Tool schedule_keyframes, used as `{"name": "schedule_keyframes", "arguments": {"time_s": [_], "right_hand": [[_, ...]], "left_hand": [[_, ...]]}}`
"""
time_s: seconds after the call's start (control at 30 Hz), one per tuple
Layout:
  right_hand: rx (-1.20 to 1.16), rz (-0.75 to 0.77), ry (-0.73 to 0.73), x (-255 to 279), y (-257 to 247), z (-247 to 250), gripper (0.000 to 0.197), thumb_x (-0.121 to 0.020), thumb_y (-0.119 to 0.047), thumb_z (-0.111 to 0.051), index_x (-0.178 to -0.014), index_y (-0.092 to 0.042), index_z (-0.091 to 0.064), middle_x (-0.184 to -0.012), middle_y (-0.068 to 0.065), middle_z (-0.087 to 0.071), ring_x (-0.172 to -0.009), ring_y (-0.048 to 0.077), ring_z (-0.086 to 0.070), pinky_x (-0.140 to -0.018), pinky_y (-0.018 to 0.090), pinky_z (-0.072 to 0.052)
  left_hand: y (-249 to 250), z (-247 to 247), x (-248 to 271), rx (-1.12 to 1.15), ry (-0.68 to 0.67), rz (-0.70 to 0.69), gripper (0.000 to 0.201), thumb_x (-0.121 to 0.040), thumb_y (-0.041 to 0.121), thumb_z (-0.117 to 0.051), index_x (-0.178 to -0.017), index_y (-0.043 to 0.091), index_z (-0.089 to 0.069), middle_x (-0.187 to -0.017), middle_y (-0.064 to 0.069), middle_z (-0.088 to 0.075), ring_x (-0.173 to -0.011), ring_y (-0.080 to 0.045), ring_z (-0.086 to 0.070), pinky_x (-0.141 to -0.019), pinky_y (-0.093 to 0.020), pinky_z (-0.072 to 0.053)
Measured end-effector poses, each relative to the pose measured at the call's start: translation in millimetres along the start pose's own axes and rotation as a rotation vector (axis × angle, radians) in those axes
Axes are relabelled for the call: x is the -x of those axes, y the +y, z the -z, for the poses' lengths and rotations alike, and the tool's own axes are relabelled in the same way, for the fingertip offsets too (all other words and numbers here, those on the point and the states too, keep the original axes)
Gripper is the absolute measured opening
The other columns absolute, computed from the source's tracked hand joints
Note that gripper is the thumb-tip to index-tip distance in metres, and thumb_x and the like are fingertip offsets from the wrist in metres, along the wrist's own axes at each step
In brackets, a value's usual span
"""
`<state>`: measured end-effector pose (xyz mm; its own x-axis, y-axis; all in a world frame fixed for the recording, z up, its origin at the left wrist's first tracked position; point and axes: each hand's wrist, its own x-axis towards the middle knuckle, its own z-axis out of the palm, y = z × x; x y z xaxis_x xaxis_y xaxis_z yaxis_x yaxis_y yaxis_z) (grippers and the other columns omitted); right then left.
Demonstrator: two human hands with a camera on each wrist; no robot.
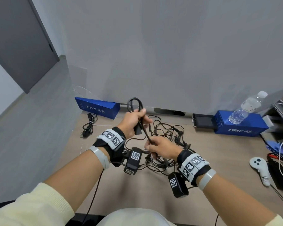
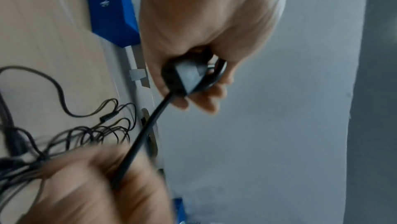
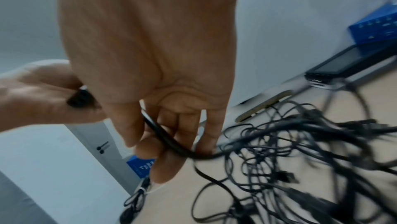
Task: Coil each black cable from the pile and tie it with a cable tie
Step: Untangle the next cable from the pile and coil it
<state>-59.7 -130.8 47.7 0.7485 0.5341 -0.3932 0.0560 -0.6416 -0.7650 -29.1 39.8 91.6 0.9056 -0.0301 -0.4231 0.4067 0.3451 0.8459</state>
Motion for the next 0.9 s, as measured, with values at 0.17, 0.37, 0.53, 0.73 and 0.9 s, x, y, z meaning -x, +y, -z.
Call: {"name": "schedule_keyframes", "arguments": {"time_s": [0.17, 0.37, 0.53, 0.73, 0.9], "right_hand": [[0.049, 0.026, 0.06, 17, 15, 9, 0.011, -0.099, -0.022, -0.06, -0.092, -0.018, -0.067, -0.079, 0.004, -0.072, -0.059, 0.004, -0.058, -0.062, 0.021, -0.046], [0.018, 0.117, 0.292, 12, 6, 36, 0.014, -0.096, -0.02, -0.062, -0.082, -0.02, -0.067, -0.074, 0.003, -0.071, -0.072, 0.022, -0.067, -0.077, 0.043, -0.055], [-0.057, 0.15, 0.389, 10, -4, 54, 0.007, -0.094, -0.012, -0.063, -0.089, -0.011, -0.068, -0.074, 0.007, -0.073, -0.069, 0.016, -0.068, -0.075, 0.035, -0.054], [-0.152, 0.164, 0.481, -5, -15, 51, 0.016, -0.086, -0.017, -0.073, -0.085, -0.023, -0.058, -0.075, 0.004, -0.075, -0.073, 0.017, -0.073, -0.075, 0.035, -0.057], [-0.199, 0.161, 0.476, -6, -9, 60, 0.017, -0.093, -0.024, -0.07, -0.086, -0.013, -0.059, -0.066, -0.001, -0.069, -0.066, 0.011, -0.067, -0.07, 0.028, -0.052]], "left_hand": [[-1, 21, -26, 0.123, 0.383, -0.068, 0.012, -0.099, 0.023, -0.059, -0.088, 0.018, -0.055, -0.062, 0.003, -0.046, -0.052, -0.012, -0.043, -0.05, -0.028, -0.039], [-13, 19, -18, -0.581, 0.291, -0.217, 0.024, -0.092, 0.04, -0.067, -0.085, 0.018, -0.06, -0.075, -0.001, -0.055, -0.069, -0.017, -0.05, -0.061, -0.03, -0.043], [-7, 9, -8, -0.87, -0.099, -0.225, 0.047, -0.085, 0.057, -0.069, -0.088, 0.011, -0.061, -0.077, -0.004, -0.057, -0.069, -0.015, -0.049, -0.066, -0.031, -0.041], [-15, -1, -2, -0.932, -0.397, -0.033, 0.039, -0.078, 0.045, -0.08, -0.084, 0.011, -0.063, -0.073, -0.003, -0.063, -0.066, -0.015, -0.056, -0.063, -0.027, -0.047], [-3, -4, 9, -0.725, -0.396, 0.022, 0.029, -0.099, 0.033, -0.06, -0.078, 0.012, -0.061, -0.06, -0.004, -0.058, -0.049, -0.012, -0.05, -0.045, -0.019, -0.04]]}}
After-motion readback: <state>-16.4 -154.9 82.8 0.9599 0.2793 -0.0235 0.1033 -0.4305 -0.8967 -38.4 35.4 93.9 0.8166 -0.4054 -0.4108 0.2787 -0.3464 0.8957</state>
